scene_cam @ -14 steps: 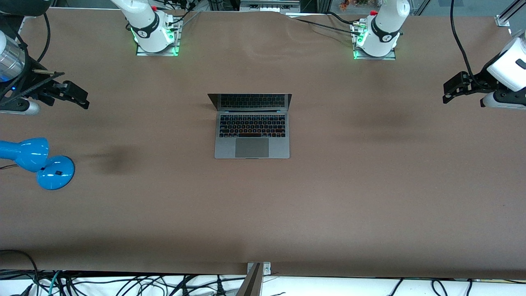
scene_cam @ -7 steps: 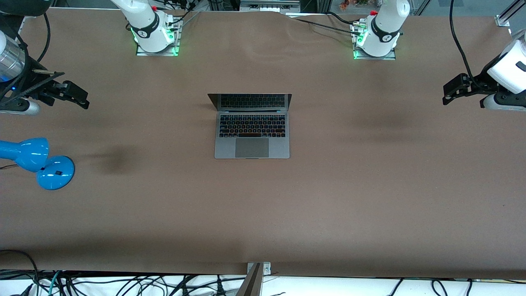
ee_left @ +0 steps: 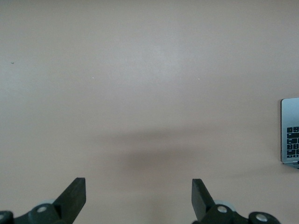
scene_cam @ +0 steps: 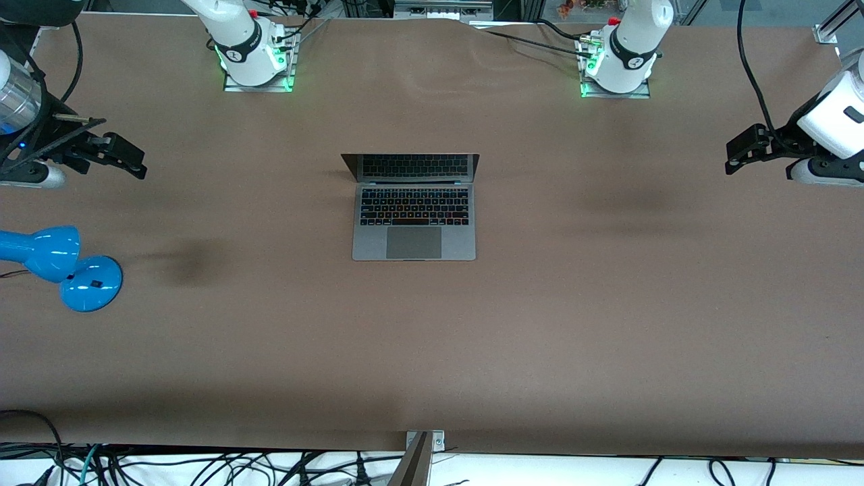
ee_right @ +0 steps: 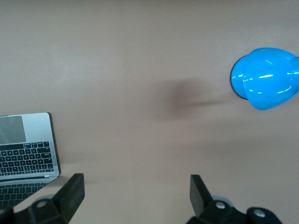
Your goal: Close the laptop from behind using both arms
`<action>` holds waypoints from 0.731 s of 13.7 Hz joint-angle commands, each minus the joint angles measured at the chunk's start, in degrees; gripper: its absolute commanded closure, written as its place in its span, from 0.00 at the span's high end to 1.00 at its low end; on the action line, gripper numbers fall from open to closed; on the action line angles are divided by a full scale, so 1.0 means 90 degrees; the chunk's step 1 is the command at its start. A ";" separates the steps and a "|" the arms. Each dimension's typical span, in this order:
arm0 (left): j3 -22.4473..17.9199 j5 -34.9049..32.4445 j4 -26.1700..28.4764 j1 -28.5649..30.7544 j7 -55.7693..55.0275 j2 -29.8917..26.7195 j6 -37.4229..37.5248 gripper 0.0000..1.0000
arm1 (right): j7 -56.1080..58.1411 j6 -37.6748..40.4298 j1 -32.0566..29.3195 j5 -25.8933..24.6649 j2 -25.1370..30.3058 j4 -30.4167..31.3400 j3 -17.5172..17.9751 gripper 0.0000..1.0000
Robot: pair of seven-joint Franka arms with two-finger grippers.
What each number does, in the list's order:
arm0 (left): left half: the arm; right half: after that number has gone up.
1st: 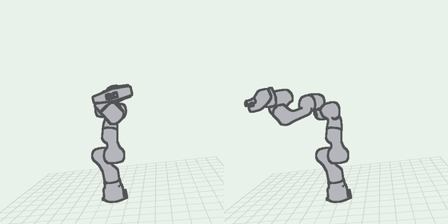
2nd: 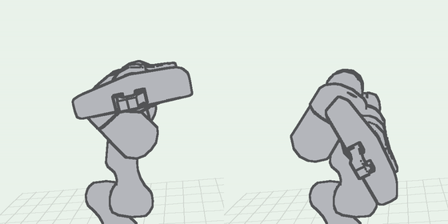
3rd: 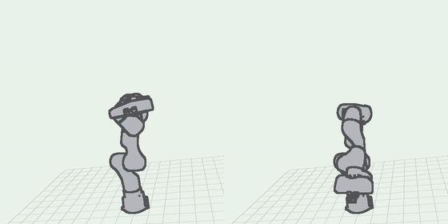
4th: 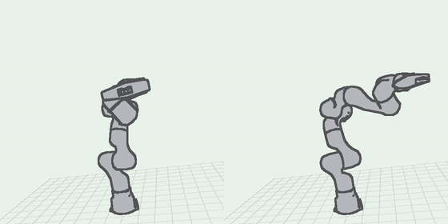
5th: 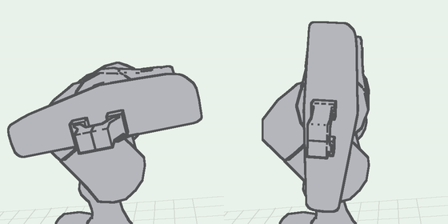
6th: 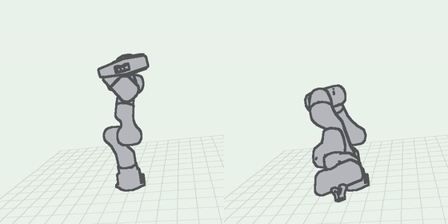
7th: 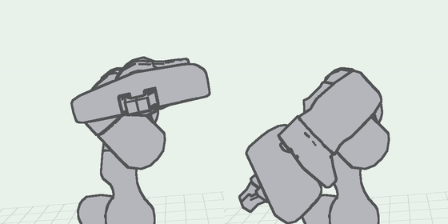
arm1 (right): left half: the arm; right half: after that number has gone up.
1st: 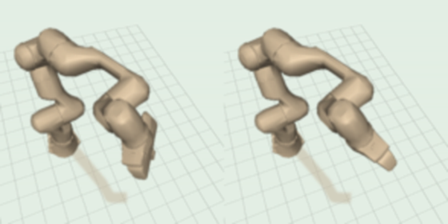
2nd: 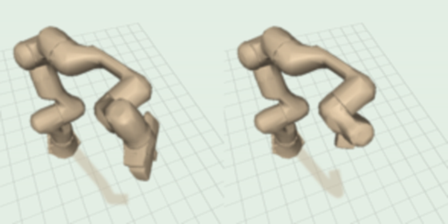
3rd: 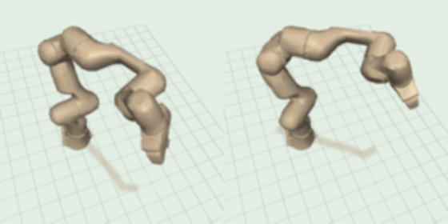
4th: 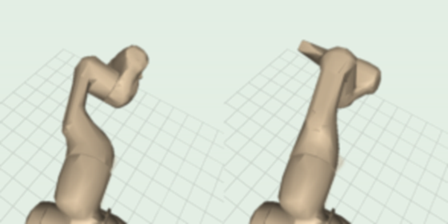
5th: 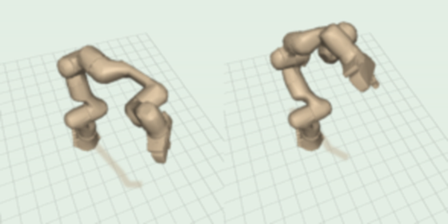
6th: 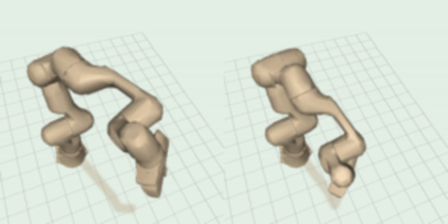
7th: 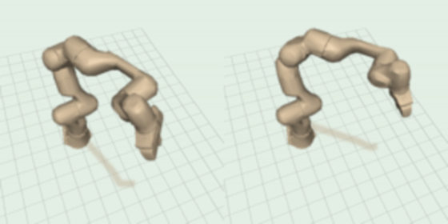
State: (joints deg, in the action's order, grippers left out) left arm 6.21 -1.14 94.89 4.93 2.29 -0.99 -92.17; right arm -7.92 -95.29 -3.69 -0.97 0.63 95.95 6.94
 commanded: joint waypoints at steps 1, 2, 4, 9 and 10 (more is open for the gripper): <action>0.0082 0.0049 -0.0192 -0.0020 0.0009 0.0139 0.0105 1.00 | 0.0021 0.0071 0.0010 0.0088 0.0077 0.0003 -0.0020 1.00; 0.0091 0.0078 -0.0192 -0.0031 -0.0059 0.0187 0.0114 1.00 | 0.0021 0.0071 0.0010 0.0088 0.0077 0.0003 -0.0020 1.00; 0.0189 0.0098 -0.0153 -0.0050 -0.0059 0.0207 0.0134 1.00 | 0.0021 0.0071 0.0010 0.0088 0.0067 0.0003 -0.0020 1.00; 0.0754 0.0595 -0.0104 -0.0050 -0.0769 0.0139 0.0466 1.00 | 0.0021 0.0071 0.0010 0.0088 0.0067 0.0003 -0.0020 1.00; 0.1007 0.0635 -0.0104 -0.0050 -0.0946 0.0120 0.0476 1.00 | 0.0021 0.0071 0.0010 0.0088 0.0067 0.0003 -0.0020 1.00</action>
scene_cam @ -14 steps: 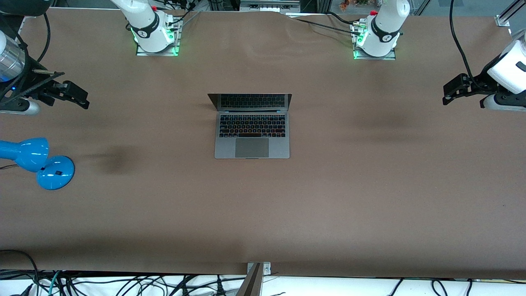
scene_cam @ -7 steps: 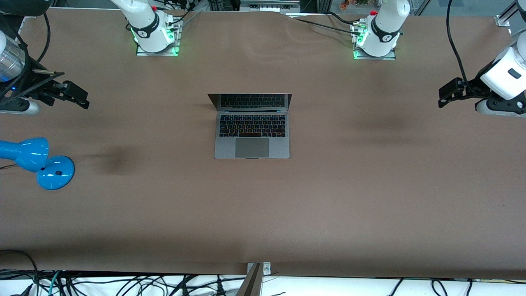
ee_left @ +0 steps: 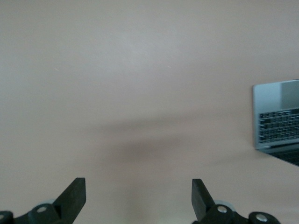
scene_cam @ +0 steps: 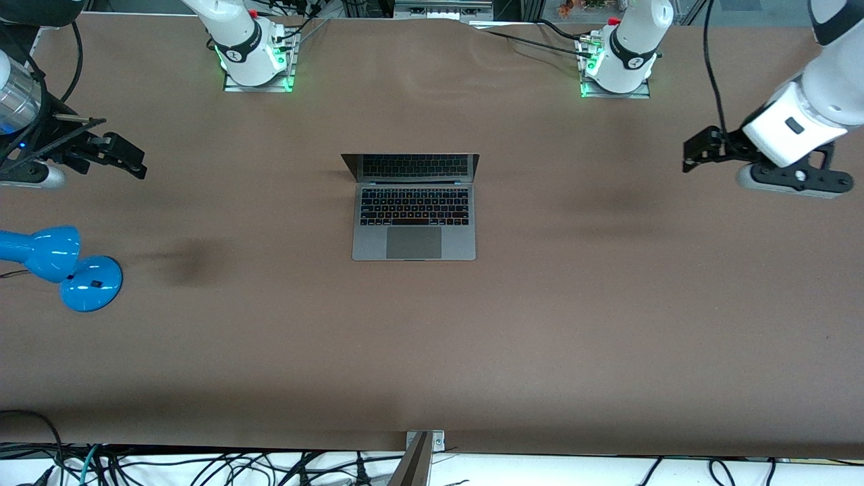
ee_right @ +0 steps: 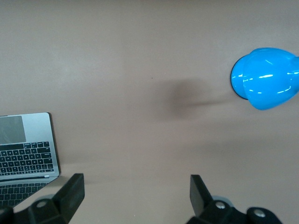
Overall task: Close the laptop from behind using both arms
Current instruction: 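Move the left gripper and the right gripper toward the laptop screen's back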
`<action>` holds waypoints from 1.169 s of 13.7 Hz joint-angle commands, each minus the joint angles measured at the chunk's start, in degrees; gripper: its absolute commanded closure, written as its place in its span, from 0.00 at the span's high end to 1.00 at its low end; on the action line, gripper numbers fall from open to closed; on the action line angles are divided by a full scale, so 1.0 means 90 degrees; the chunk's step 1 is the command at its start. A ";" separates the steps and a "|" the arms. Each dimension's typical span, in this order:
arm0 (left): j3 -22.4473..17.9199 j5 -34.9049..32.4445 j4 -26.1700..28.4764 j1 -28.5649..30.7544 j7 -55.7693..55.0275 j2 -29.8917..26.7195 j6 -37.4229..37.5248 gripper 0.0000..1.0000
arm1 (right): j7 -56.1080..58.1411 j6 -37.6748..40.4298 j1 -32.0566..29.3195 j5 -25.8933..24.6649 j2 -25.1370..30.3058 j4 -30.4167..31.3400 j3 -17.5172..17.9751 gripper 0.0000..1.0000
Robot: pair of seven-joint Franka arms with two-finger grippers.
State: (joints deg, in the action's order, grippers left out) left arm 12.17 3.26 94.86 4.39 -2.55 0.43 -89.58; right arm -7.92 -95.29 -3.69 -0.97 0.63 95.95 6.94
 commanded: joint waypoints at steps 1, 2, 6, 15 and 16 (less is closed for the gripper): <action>0.0569 0.0156 -0.0111 0.0010 -0.0642 -0.0048 0.0198 1.00 | 0.0021 0.0070 0.0010 0.0088 0.0077 0.0003 -0.0019 1.00; 0.0813 0.0156 -0.0101 0.0010 -0.0915 -0.0048 0.0179 1.00 | 0.0021 0.0070 0.0010 0.0088 0.0067 0.0003 -0.0019 1.00; 0.1595 0.0351 -0.0082 0.0010 -0.1892 0.0001 -0.0007 1.00 | 0.0021 0.0070 0.0010 0.0088 0.0067 0.0003 -0.0019 1.00; 0.3441 0.0576 -0.0013 -0.0097 -0.4977 0.0556 -0.0738 1.00 | 0.0040 0.0830 0.0000 0.0166 -0.0050 0.0022 0.0692 1.00; 0.3559 0.0576 -0.0013 -0.0194 -0.5319 0.0693 -0.0885 1.00 | 0.0040 0.1035 0.0010 0.0205 -0.0050 0.0032 0.0868 1.00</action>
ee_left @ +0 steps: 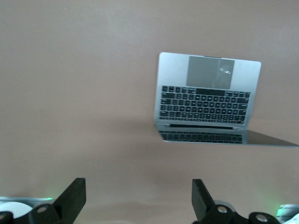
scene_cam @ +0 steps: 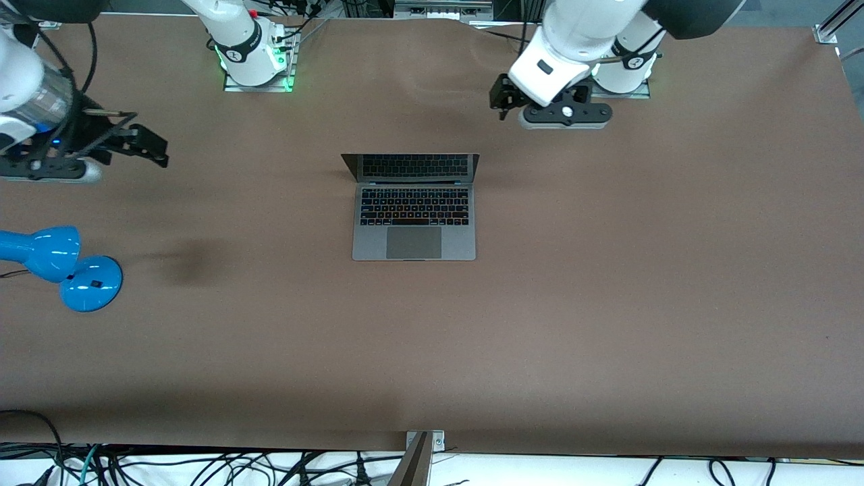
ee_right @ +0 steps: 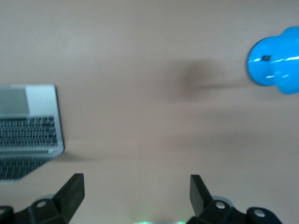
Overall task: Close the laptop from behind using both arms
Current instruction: 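Move the left gripper and the right gripper toward the laptop screen's back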
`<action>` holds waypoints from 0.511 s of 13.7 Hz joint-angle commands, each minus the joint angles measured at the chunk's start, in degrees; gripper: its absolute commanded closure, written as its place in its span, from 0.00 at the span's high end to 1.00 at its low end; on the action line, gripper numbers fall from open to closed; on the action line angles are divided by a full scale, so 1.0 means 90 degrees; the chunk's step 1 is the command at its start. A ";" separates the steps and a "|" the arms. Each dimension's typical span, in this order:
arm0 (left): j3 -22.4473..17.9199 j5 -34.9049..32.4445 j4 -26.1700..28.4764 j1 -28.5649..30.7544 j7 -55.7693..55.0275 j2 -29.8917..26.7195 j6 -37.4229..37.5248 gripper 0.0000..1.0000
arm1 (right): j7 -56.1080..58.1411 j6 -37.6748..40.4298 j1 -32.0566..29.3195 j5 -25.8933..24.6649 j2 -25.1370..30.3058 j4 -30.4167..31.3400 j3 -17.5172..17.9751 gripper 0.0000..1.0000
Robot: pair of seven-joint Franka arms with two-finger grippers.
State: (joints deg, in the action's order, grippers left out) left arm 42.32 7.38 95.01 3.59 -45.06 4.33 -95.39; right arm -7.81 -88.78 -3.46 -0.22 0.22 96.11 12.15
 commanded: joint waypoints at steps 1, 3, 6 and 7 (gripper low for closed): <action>0.0239 0.0117 -0.0039 -0.0299 -0.0879 0.0396 -0.0347 1.00 | 0.0028 0.0594 -0.0016 0.0132 -0.0005 0.0044 0.0580 1.00; 0.0239 0.0088 -0.0020 -0.0631 -0.1222 0.0602 -0.0368 1.00 | 0.0028 0.0996 -0.0016 0.0132 -0.0063 0.0160 0.1137 1.00; 0.0249 0.0107 0.0019 -0.1041 -0.1593 0.0827 -0.0338 0.87 | -0.0079 0.0910 -0.0016 0.0531 -0.0326 0.0492 0.1851 1.00; 0.0249 0.0107 0.0029 -0.1111 -0.1730 0.0992 -0.0338 0.77 | -0.0089 0.0755 -0.0016 0.0649 -0.0472 0.0571 0.1930 1.00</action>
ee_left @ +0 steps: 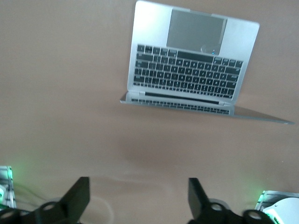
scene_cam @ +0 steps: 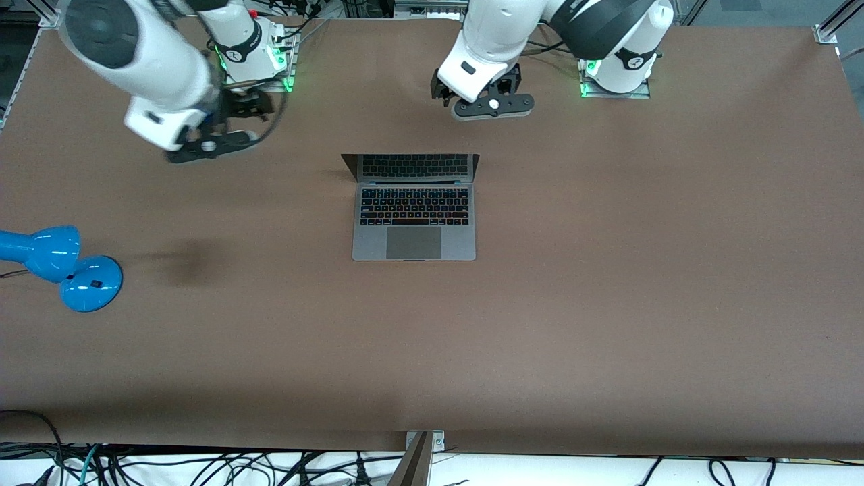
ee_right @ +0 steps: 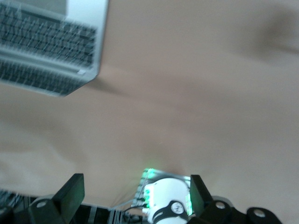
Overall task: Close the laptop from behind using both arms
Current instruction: 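Move the left gripper and the right gripper toward the laptop screen's back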
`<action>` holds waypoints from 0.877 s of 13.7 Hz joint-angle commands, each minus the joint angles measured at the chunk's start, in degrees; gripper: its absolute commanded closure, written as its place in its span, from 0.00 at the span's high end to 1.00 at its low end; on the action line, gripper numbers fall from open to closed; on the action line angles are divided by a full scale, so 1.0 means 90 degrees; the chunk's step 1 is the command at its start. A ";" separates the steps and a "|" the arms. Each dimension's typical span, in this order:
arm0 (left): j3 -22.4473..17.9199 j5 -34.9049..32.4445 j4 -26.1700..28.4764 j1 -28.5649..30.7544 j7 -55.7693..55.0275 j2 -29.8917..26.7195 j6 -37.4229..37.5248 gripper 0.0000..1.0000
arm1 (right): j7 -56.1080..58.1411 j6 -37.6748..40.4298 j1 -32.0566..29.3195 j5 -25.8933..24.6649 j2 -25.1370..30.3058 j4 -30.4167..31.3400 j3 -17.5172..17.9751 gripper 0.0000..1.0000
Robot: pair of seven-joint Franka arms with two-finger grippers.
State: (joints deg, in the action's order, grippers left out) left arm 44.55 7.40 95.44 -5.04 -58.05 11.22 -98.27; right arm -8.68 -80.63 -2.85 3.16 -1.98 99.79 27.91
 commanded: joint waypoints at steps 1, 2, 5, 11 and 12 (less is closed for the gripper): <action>0.0002 0.0115 -0.0028 -0.0220 -0.0356 0.0393 -0.0019 0.60 | 0.0007 -0.0269 -0.0083 0.0361 -0.0355 0.0211 0.0286 0.98; 0.0002 0.0115 -0.0028 -0.0240 -0.0395 0.0491 -0.0028 0.30 | 0.0007 -0.0308 -0.0083 0.0429 -0.0482 0.0212 0.0403 0.80; 0.0002 0.0115 -0.0018 -0.0143 -0.0503 0.0550 -0.0009 0.00 | 0.0017 -0.0591 -0.0064 0.0450 -0.0979 0.0202 0.0765 0.00; -0.0047 0.0067 0.0069 -0.0094 -0.0405 0.1077 -0.0087 0.00 | -0.0712 -0.1245 0.0472 0.0459 -0.1722 0.0134 0.0854 0.00; -0.0047 0.0047 0.0089 -0.0084 -0.0405 0.1146 -0.0136 0.00 | -0.1015 -0.1275 0.0589 0.0488 -0.1888 0.0104 0.0854 0.00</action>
State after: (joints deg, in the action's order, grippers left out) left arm 44.07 7.40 95.89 -6.15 -61.60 20.66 -98.75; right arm -13.40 -91.42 0.79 6.60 -16.27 101.92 35.26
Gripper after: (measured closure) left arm 0.991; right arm 0.987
